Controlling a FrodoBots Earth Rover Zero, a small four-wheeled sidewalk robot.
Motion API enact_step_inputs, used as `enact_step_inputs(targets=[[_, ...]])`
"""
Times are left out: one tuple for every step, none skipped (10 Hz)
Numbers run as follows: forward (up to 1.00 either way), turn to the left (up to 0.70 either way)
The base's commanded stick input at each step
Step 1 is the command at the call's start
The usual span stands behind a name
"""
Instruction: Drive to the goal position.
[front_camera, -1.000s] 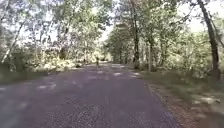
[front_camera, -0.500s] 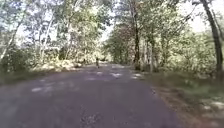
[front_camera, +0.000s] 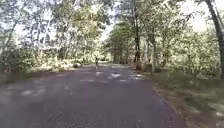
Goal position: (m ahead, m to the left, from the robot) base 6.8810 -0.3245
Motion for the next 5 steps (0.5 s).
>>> enact_step_inputs(targets=[[0.45,0.00],[0.45,0.00],[0.45,0.00],[0.45,0.00],[0.45,0.00]])
